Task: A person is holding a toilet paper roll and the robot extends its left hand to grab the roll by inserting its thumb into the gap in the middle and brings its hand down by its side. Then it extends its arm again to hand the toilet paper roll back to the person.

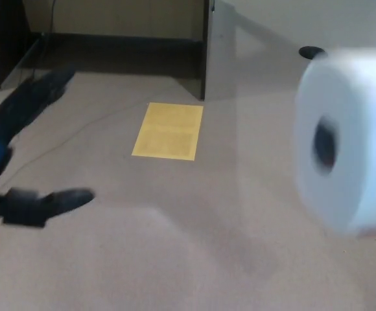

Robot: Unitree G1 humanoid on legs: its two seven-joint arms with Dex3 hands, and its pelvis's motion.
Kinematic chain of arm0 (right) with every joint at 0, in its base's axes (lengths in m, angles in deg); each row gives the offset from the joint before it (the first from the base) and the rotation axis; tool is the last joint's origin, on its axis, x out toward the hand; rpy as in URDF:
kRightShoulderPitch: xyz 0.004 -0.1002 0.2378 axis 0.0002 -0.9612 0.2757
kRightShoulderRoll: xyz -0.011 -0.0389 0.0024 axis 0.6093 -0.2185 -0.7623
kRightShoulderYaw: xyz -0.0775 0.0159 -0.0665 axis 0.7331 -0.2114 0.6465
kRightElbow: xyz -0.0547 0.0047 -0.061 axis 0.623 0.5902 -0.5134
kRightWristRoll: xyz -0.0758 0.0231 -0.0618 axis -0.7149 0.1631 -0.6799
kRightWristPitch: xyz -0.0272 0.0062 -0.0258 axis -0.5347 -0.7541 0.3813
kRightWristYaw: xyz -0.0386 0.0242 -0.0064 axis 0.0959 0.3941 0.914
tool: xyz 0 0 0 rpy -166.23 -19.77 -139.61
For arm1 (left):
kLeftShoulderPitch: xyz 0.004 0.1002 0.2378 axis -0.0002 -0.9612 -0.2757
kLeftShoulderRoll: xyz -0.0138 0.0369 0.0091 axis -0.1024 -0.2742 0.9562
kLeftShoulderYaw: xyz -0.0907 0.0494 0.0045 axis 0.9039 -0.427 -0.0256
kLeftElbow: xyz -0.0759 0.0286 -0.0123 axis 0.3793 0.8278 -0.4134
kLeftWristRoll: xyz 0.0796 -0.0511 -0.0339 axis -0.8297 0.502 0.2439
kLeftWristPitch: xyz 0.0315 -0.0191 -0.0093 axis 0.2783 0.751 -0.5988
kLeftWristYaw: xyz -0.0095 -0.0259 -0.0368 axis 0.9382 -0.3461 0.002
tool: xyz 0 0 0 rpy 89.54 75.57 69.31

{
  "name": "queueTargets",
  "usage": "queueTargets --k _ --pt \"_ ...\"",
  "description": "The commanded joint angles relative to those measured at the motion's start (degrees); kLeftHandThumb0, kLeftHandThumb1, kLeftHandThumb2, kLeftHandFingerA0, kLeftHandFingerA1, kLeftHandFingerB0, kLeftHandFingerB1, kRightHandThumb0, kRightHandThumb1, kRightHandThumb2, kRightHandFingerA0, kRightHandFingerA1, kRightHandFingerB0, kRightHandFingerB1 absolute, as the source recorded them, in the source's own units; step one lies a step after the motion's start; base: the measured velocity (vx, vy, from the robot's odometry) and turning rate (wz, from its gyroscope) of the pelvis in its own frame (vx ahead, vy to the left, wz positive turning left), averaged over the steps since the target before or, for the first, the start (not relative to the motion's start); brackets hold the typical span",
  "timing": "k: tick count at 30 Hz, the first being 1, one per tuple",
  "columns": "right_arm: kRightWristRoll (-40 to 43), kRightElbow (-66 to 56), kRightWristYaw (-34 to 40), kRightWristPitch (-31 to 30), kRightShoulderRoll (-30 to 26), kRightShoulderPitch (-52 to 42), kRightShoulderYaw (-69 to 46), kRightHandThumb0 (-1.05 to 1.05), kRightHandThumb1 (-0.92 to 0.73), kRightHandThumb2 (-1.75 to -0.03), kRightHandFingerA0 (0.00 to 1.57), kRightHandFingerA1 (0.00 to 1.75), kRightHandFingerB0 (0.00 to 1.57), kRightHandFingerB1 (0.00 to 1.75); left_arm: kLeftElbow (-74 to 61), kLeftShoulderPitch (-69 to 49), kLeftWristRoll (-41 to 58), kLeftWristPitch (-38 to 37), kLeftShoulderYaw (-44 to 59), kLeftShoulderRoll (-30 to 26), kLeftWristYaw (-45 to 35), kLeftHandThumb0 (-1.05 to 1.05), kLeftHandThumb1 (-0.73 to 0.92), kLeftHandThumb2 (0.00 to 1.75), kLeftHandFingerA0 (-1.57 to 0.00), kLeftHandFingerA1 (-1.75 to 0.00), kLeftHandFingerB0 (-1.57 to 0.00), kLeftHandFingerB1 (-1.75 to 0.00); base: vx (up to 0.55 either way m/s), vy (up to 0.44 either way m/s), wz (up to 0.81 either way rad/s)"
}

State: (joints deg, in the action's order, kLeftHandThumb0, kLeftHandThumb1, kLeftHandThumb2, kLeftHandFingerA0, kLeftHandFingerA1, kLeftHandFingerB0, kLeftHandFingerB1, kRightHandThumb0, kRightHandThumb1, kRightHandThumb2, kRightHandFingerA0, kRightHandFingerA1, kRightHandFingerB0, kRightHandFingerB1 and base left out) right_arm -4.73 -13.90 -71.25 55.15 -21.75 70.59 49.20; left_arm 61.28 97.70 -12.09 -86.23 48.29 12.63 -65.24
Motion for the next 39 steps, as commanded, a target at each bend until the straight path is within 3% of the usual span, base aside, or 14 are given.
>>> queueTargets --k 1,10,11,12,13,16,21,22,23,32,34,36,38,39 --pt "-0.2 0.5 1.5 2.2 0.2 -2.7 0.1 -0.35 -0.58 -0.58 0.73 0.50 0.26 0.30 -8.8 10.0 -0.8 15.7 -7.0 -0.8 -4.8 -0.51 0.35 0.72 -0.04 -0.39 -0.03 -0.21 0.00 0.000 0.00" --pt "0.7 0.5 1.1 0.9 -0.5 -0.5 -0.9 -0.35 -0.59 -0.58 0.71 0.50 0.25 0.30 -10.3 22.9 -3.4 21.5 -15.2 4.0 -4.7 -0.57 0.37 0.74 -0.04 -0.37 -0.03 -0.18 0.00 0.000 0.00" --pt "0.7 0.6 1.0 0.8 -0.6 -0.5 -1.0 -0.35 -0.58 -0.58 0.71 0.51 0.26 0.30 -11.1 22.9 -3.5 22.8 -15.7 4.4 -4.5 -0.55 0.44 0.54 -0.21 -0.32 -0.04 -0.23 0.00 0.000 0.00" --pt "0.6 0.5 1.1 1.0 -0.8 -0.8 -0.9 -0.36 -0.58 -0.58 0.71 0.51 0.26 0.30 -11.9 22.5 -3.5 23.7 -16.3 5.0 -4.3 -0.56 0.43 0.53 -0.19 -0.31 -0.03 -0.23 0.00 0.000 0.00" --pt "0.3 0.4 1.2 1.8 -1.0 -1.3 -0.8 -0.37 -0.59 -0.58 0.73 0.52 0.26 0.30 -12.8 21.9 -3.4 23.8 -17.7 6.0 -4.3 -0.57 0.40 0.73 -0.07 -0.39 -0.10 -0.13 0.00 0.000 0.00" --pt "0.0 0.5 1.6 2.4 -0.9 -2.3 -0.5 -0.36 -0.58 -0.58 0.75 0.51 0.26 0.30 -14.6 20.4 -4.3 24.6 -21.1 7.8 -4.4 -0.50 0.34 0.72 -0.05 -0.40 0.00 -0.21 0.00 0.000 0.00" --pt "-0.2 0.6 1.6 2.0 -0.4 -2.0 -0.3 -0.36 -0.58 -0.58 0.75 0.50 0.25 0.30 -14.1 20.6 -8.1 24.7 -25.8 11.0 -3.3 -0.56 0.38 0.72 -0.07 -0.41 -0.08 -0.15 0.00 0.000 0.00" --pt "-0.2 0.7 1.4 1.7 -0.2 -1.6 -0.3 -0.36 -0.58 -0.58 0.76 0.52 0.25 0.30 -13.8 21.1 -8.5 25.5 -26.4 11.8 -3.3 -0.53 0.42 0.53 -0.07 -0.28 -0.03 -0.24 0.00 0.000 0.00" --pt "-0.2 0.7 1.4 1.5 -0.1 -1.2 -0.3 -0.36 -0.58 -0.58 0.75 0.52 0.25 0.30 -13.2 22.0 -9.3 26.2 -27.2 12.7 -3.2 -0.54 0.38 0.73 -0.07 -0.33 -0.08 -0.16 0.00 0.000 0.00" --pt "-0.3 0.6 1.4 2.1 -0.3 -0.8 -0.4 -0.37 -0.59 -0.57 0.73 0.48 0.26 0.29 -7.9 24.8 -14.9 25.1 -31.1 17.0 -2.2 -0.60 0.40 0.75 -0.05 -0.41 -0.07 -0.13 0.00 0.000 0.00" --pt "-0.3 0.6 1.3 2.0 -0.1 -0.6 -0.3 -0.36 -0.58 -0.58 0.73 0.50 0.25 0.29 -7.2 24.9 -15.9 24.5 -31.0 17.5 -1.9 -0.60 0.44 0.55 -0.10 -0.32 -0.01 -0.22 0.00 0.000 0.00" --pt "-0.6 0.5 1.4 2.0 0.1 -1.0 0.2 -0.38 -0.58 -0.58 0.72 0.51 0.25 0.29 -7.4 24.7 -16.6 24.9 -30.9 17.9 -1.7 -0.57 0.37 0.69 -0.09 -0.41 -0.04 -0.17 0.00 0.000 0.00" --pt "-0.7 0.5 1.6 2.4 0.1 -1.1 0.4 -0.38 -0.58 -0.58 0.73 0.53 0.25 0.30 -7.4 25.3 -17.9 25.5 -30.6 18.1 -1.8 -0.56 0.39 0.57 -0.13 -0.36 -0.04 -0.19 0.00 0.000 0.00" --pt "-0.9 0.5 1.6 2.5 0.2 -0.8 0.6 -0.37 -0.58 -0.58 0.74 0.53 0.25 0.30 -7.2 25.6 -18.0 25.1 -30.1 18.0 -1.7 -0.56 0.37 0.69 -0.10 -0.42 -0.05 -0.19 0.00 0.000 0.00"
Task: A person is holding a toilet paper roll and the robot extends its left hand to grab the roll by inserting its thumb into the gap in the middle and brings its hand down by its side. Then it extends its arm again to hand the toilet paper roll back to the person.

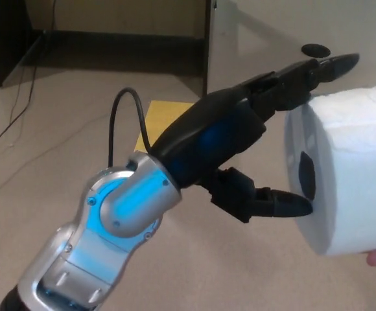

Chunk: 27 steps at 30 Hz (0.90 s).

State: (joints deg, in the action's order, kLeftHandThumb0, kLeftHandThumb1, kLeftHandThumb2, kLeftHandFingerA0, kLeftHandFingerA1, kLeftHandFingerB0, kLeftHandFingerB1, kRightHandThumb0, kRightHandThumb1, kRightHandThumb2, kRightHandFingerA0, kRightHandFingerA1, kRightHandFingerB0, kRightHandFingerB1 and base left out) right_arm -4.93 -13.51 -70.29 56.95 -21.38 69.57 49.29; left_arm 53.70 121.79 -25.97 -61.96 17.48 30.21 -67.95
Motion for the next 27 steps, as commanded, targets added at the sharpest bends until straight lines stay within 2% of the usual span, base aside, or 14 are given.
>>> queueTargets --k 1,2,4,6,8,13,14,15,16,17,18,21,22,27 --pt "-0.8 0.1 0.9 0.8 -0.1 0.3 0.6 -0.37 -0.57 -0.58 0.76 0.55 0.26 0.30 0.6 1.8 -4.5 0.3 0.9 0.5 1.2 -0.54 0.37 0.69 -0.11 -0.43 -0.04 -0.17 0.00 0.000 0.00" --pt "-0.7 0.2 0.8 0.7 -0.2 0.7 0.7 -0.27 -0.40 -0.90 0.68 0.73 0.12 0.49 1.1 2.3 -4.6 -0.1 1.3 0.6 1.3 -0.53 0.36 0.70 -0.11 -0.43 -0.02 -0.16 0.00 0.000 0.00" --pt "-0.6 0.3 0.9 0.4 -0.2 0.3 0.8 -0.38 -0.58 -0.58 0.77 0.55 0.25 0.30 -0.1 2.1 -5.4 0.8 1.6 0.8 1.1 -0.51 0.36 0.68 -0.11 -0.42 -0.04 -0.18 0.00 0.000 0.00" --pt "-0.6 0.3 0.9 0.4 -0.4 -0.2 0.9 -0.38 -0.58 -0.57 0.77 0.56 0.25 0.30 -0.4 1.6 -5.7 0.3 1.7 1.2 1.4 -0.51 0.36 0.66 -0.12 -0.41 -0.05 -0.20 0.00 0.000 0.00" --pt "-0.8 0.2 1.0 1.0 -0.5 -0.3 1.1 -0.37 -0.57 -0.58 0.74 0.55 0.26 0.30 -0.8 1.7 -5.6 0.0 2.4 1.3 1.1 -0.28 0.28 0.84 0.00 -0.48 0.00 -0.49 0.00 0.000 0.00" --pt "-0.6 0.5 0.8 0.7 0.0 0.3 1.2 -0.36 -0.57 -0.58 0.72 0.52 0.26 0.30 -0.6 1.6 -5.4 -2.4 4.0 0.9 1.2 -0.46 0.38 0.60 -0.20 -0.39 -0.11 -0.32 0.00 0.000 0.00" --pt "-0.6 0.5 0.7 0.7 0.2 -0.3 1.3 -0.36 -0.58 -0.58 0.72 0.52 0.26 0.30 -1.2 0.7 -5.2 -2.9 4.2 0.9 1.3 -0.22 0.27 0.84 -0.08 -0.51 -0.07 -0.50 0.00 0.000 0.00" --pt "-0.7 0.4 0.7 1.0 0.0 -0.3 1.4 -0.27 -0.40 -0.90 0.66 0.73 0.12 0.49 -0.9 0.8 -5.3 -3.3 4.4 0.9 1.4 -0.23 0.28 0.84 -0.09 -0.51 -0.08 -0.50 0.00 0.000 0.00" --pt "-0.8 0.4 0.7 1.1 -0.1 -0.2 1.4 -0.27 -0.40 -0.90 0.66 0.73 0.12 0.49 -0.8 0.8 -5.3 -3.6 4.4 1.0 1.4 -0.23 0.28 0.84 -0.09 -0.51 -0.08 -0.50 0.00 0.000 0.00" --pt "-0.9 0.4 0.7 1.3 -0.2 -0.6 1.6 -0.37 -0.58 -0.58 0.75 0.58 0.26 0.30 -0.6 0.5 -5.2 -4.6 4.4 0.9 1.4 -0.22 0.29 0.85 -0.10 -0.52 -0.09 -0.51 0.00 0.000 0.00" --pt "-0.8 0.5 0.8 1.1 0.0 -0.6 1.5 -0.37 -0.57 -0.58 0.73 0.55 0.26 0.30 0.0 0.5 -5.3 -6.2 4.6 0.8 1.9 -0.41 0.38 0.61 -0.25 -0.40 -0.19 -0.34 0.00 0.000 0.00" --pt "-0.5 0.6 0.7 0.9 0.1 -0.1 1.2 -0.36 -0.57 -0.57 0.74 0.54 0.26 0.30 0.4 0.9 -5.7 -5.7 4.5 1.3 1.7 -0.20 0.31 0.86 -0.13 -0.52 -0.11 -0.51 0.00 0.000 0.00" --pt "-0.5 0.6 0.6 0.8 0.1 -0.1 1.2 -0.36 -0.57 -0.58 0.73 0.54 0.26 0.30 0.3 0.9 -6.0 -5.5 4.4 1.3 1.6 -0.39 0.43 0.60 -0.27 -0.38 -0.25 -0.34 0.00 0.000 0.00" --pt "-0.7 0.5 0.6 0.9 0.0 -0.3 1.3 -0.37 -0.57 -0.58 0.73 0.54 0.26 0.30 0.1 0.8 -6.4 -4.5 3.4 2.1 1.1 -0.36 0.43 0.60 -0.28 -0.37 -0.25 -0.34 0.00 0.000 0.00"
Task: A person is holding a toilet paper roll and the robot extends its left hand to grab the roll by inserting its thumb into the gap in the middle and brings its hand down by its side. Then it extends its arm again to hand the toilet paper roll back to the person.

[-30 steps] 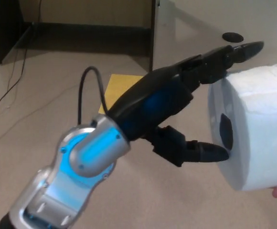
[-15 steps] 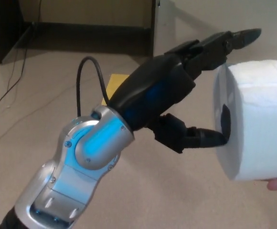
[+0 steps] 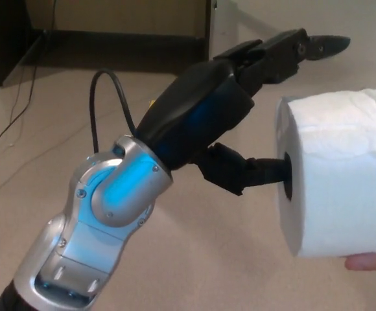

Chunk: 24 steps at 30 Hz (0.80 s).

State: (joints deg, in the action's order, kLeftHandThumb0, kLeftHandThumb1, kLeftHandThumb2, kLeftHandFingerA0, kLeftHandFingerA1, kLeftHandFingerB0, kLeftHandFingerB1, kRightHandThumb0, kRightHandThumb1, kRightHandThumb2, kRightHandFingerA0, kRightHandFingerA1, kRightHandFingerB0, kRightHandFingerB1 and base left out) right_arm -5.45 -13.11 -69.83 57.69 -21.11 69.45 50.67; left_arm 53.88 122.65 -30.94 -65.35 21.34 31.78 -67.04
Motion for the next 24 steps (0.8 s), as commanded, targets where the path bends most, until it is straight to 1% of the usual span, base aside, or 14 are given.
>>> queueTargets --k 1,5,9,10,11,16,17,18,19,20,21,22,23,24 --pt "-0.6 0.2 0.8 -0.1 -0.4 -0.1 0.2 -0.38 -0.57 -0.58 0.73 0.52 0.26 0.30 0.1 0.2 -1.6 -1.2 -0.8 1.0 0.4 -0.37 0.43 0.60 -0.28 -0.38 -0.25 -0.34 0.00 0.000 0.00" --pt "-0.3 0.1 0.4 -0.2 -0.1 0.3 -0.1 -0.37 -0.58 -0.58 0.70 0.50 0.26 0.30 1.0 0.5 -2.5 -1.2 -2.3 2.6 0.9 -0.41 0.40 0.61 -0.26 -0.39 -0.22 -0.35 0.00 0.000 0.00" --pt "-0.2 0.2 0.2 0.4 -0.1 0.0 -0.2 -0.38 -0.58 -0.57 0.75 0.53 0.27 0.29 3.2 -0.7 -3.9 -2.6 -4.6 5.6 3.3 -0.45 0.38 0.61 -0.29 -0.39 -0.25 -0.35 0.00 0.000 0.00" --pt "-0.4 0.2 0.3 0.3 -0.1 0.1 0.1 -0.37 -0.58 -0.58 0.74 0.54 0.26 0.30 3.6 -0.9 -3.8 -2.5 -5.1 6.4 3.5 -0.39 0.42 0.53 -0.33 -0.34 -0.27 -0.30 0.00 0.000 0.00" --pt "-0.4 0.2 0.4 0.2 0.0 0.1 0.0 -0.38 -0.58 -0.58 0.75 0.54 0.26 0.30 4.4 -0.9 -4.4 -3.0 -5.9 7.0 4.0 -0.48 0.38 0.63 -0.28 -0.40 -0.23 -0.35 0.00 0.000 0.00" --pt "-0.9 0.3 0.9 -0.2 -0.1 0.8 0.5 -0.40 -0.59 -0.60 0.76 0.58 0.26 0.31 11.1 -0.1 -5.4 -7.7 -8.4 11.5 8.2 -0.51 0.38 0.64 -0.32 -0.43 -0.19 -0.36 0.00 0.000 0.00" --pt "-0.4 0.4 0.5 -0.4 0.1 1.1 0.0 -0.38 -0.57 -0.57 0.80 0.63 0.27 0.30 12.6 0.2 -5.0 -9.0 -8.5 12.2 8.6 -0.49 0.38 0.63 -0.32 -0.43 -0.18 -0.35 0.00 0.000 0.00" --pt "-0.2 0.4 0.4 -0.4 0.2 1.3 -0.2 -0.38 -0.57 -0.57 0.80 0.63 0.27 0.30 13.4 0.3 -4.9 -9.7 -8.5 12.6 8.8 -0.49 0.38 0.63 -0.32 -0.43 -0.18 -0.35 0.00 0.000 0.00" --pt "-0.3 0.5 0.4 -0.5 0.3 0.8 -0.2 -0.37 -0.58 -0.58 0.78 0.61 0.26 0.30 15.4 0.1 -4.0 -12.1 -9.1 13.7 9.2 -0.21 0.34 0.83 -0.39 -0.59 -0.12 -0.47 0.00 0.000 0.00" --pt "-0.5 0.5 0.6 -0.5 0.2 1.0 0.0 -0.37 -0.58 -0.58 0.78 0.61 0.26 0.30 16.6 0.4 -3.3 -13.1 -9.1 14.1 9.0 -0.21 0.34 0.83 -0.39 -0.59 -0.12 -0.47 0.00 0.000 0.00" --pt "-0.6 0.5 0.5 -0.3 0.3 0.6 0.0 -0.37 -0.58 -0.58 0.78 0.58 0.26 0.30 16.8 -0.1 -2.3 -13.4 -9.3 14.7 8.5 -0.26 0.60 0.58 -0.67 -0.56 -0.29 -0.32 0.00 0.000 0.00" --pt "-0.6 0.5 0.5 -0.3 0.3 0.6 0.0 -0.37 -0.58 -0.58 0.78 0.56 0.26 0.30 16.9 -0.5 -0.5 -13.2 -9.2 15.4 7.3 -0.26 0.74 0.62 -0.85 -0.95 -0.41 -0.34 0.00 0.000 0.00" --pt "-0.6 0.5 0.5 -0.3 0.4 0.6 0.1 -0.37 -0.58 -0.58 0.76 0.55 0.26 0.30 16.2 -0.5 -0.1 -11.7 -9.2 15.5 5.9 -0.19 0.78 0.64 -1.01 -0.82 -0.59 -0.38 0.00 0.000 0.00" --pt "-0.6 0.5 0.5 -0.3 0.4 0.6 0.1 -0.37 -0.58 -0.58 0.76 0.55 0.26 0.30 14.9 -0.3 -0.6 -9.5 -9.4 15.0 4.5 -0.19 0.78 0.64 -1.01 -0.82 -0.59 -0.38 0.00 0.000 0.00"
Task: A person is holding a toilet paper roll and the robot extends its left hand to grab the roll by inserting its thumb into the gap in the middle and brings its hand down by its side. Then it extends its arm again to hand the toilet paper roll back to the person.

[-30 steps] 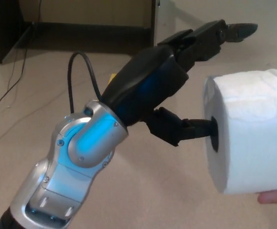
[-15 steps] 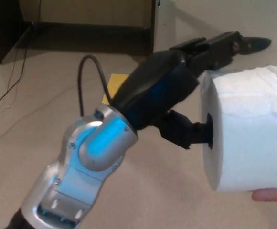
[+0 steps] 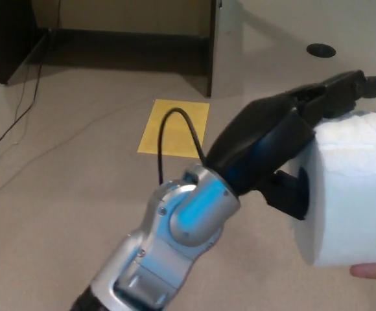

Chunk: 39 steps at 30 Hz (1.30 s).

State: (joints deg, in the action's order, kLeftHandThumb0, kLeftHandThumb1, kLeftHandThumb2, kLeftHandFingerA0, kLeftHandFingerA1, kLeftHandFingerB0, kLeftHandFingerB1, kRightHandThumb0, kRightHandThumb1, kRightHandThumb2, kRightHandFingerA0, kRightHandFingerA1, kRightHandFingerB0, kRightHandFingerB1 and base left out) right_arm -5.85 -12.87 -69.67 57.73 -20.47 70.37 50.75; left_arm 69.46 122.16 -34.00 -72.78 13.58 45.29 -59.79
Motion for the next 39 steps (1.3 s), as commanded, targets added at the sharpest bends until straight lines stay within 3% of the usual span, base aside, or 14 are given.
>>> queueTargets --k 1,3,4,6,7,8,9,10,12,27,28,30,38,39 --pt "-0.4 0.2 0.6 -0.1 -0.2 -1.3 0.3 -0.38 -0.59 -0.58 0.76 0.56 0.26 0.30 -1.5 -0.9 2.4 -1.8 -2.2 1.5 -3.0 -0.14 0.78 0.64 -1.06 -0.74 -0.71 -0.42 0.00 0.000 0.00" --pt "-0.3 0.1 0.3 0.5 -0.8 -1.6 0.1 -0.26 -0.41 -0.91 0.68 0.72 0.12 0.49 -0.4 -2.2 2.1 -4.8 -2.1 2.3 -0.1 -0.03 0.75 0.68 -0.89 -1.27 -0.96 -0.84 0.00 0.000 0.00" --pt "-0.2 0.1 0.4 0.4 -0.8 -1.4 0.0 -0.37 -0.59 -0.58 0.76 0.56 0.27 0.30 0.0 -2.5 1.8 -5.9 -2.0 2.3 0.8 -0.08 0.76 0.71 -0.82 -1.41 -0.90 -0.97 0.00 0.000 0.00" --pt "-0.1 0.3 0.3 -0.1 -0.7 -1.4 -0.1 -0.36 -0.59 -0.58 0.75 0.56 0.27 0.30 0.5 -3.5 0.6 -8.0 -1.7 2.3 2.9 -0.10 0.80 0.65 -0.76 -1.60 -0.74 -1.28 0.00 0.000 0.00" --pt "0.1 0.3 -0.1 -0.2 -0.8 -1.6 -0.4 -0.26 -0.41 -0.91 0.66 0.72 0.13 0.49 -0.3 -4.0 0.0 -6.9 -1.8 2.2 2.8 -0.11 0.83 0.65 -0.74 -1.63 -0.69 -1.34 0.00 0.000 0.00" --pt "0.3 0.4 -0.3 0.2 -0.8 -1.6 -0.5 -0.35 -0.58 -0.58 0.75 0.55 0.27 0.30 -1.3 -4.2 -0.5 -5.8 -1.5 2.0 2.5 -0.10 0.82 0.65 -0.69 -1.64 -0.63 -1.41 0.00 0.000 0.00" --pt "0.2 0.4 -0.1 0.3 -0.9 -1.6 -0.5 -0.26 -0.40 -0.90 0.67 0.72 0.14 0.49 -1.8 -4.3 -0.8 -5.7 -1.1 1.8 2.7 -0.13 0.86 0.63 -0.79 -1.68 -0.59 -1.46 0.00 0.000 0.00" --pt "0.0 0.3 0.0 0.3 -0.9 -1.6 -0.4 -0.36 -0.58 -0.57 0.76 0.56 0.27 0.30 -1.9 -4.4 -0.8 -6.0 -0.9 1.7 2.9 -0.12 0.81 0.63 -0.68 -1.65 -0.60 -1.44 0.00 0.000 0.00" --pt "-0.5 0.3 0.3 0.5 -0.5 -2.2 0.1 -0.36 -0.58 -0.57 0.76 0.56 0.27 0.30 -3.3 -5.7 -1.3 -5.8 -0.7 1.1 3.0 -0.12 0.80 0.65 -0.67 -1.68 -0.62 -1.43 0.00 0.000 0.00" --pt "-0.2 -0.2 -0.2 0.6 -2.0 -3.1 -0.1 -0.35 -0.58 -0.58 0.77 0.52 0.26 0.30 -14.3 -13.5 8.3 -8.4 16.1 -10.3 -1.5 0.03 0.62 1.01 -0.92 -1.53 -0.80 -1.30 0.00 0.000 0.00" --pt "-0.3 -0.2 -0.4 0.5 -2.2 -2.7 -0.2 -0.26 -0.40 -0.90 0.68 0.72 0.13 0.49 -14.5 -14.4 9.6 -8.6 18.4 -11.4 -1.8 0.04 0.63 1.03 -0.94 -1.49 -0.80 -1.29 0.00 0.000 0.00" --pt "-0.3 -0.3 -0.5 0.5 -2.6 -3.1 -0.3 -0.36 -0.58 -0.58 0.78 0.58 0.26 0.30 -15.2 -16.2 11.7 -8.8 21.2 -13.1 -2.6 0.02 0.64 1.01 -0.93 -1.50 -0.79 -1.30 0.00 0.000 0.00" --pt "0.8 0.0 -1.0 0.5 -3.5 -3.6 -2.5 -0.27 -0.41 -0.90 0.72 0.73 0.13 0.48 -12.2 -25.1 18.2 -12.8 34.2 -20.5 -5.4 0.01 0.72 0.88 -0.99 -1.40 -0.77 -1.25 0.00 0.000 0.00" --pt "1.0 0.2 -1.3 0.4 -3.5 -4.0 -2.9 -0.35 -0.59 -0.58 0.79 0.53 0.25 0.30 -11.8 -28.4 20.4 -12.9 36.1 -20.9 -6.2 -0.11 0.83 0.69 -0.99 -1.43 -0.75 -1.30 0.00 0.000 0.00"
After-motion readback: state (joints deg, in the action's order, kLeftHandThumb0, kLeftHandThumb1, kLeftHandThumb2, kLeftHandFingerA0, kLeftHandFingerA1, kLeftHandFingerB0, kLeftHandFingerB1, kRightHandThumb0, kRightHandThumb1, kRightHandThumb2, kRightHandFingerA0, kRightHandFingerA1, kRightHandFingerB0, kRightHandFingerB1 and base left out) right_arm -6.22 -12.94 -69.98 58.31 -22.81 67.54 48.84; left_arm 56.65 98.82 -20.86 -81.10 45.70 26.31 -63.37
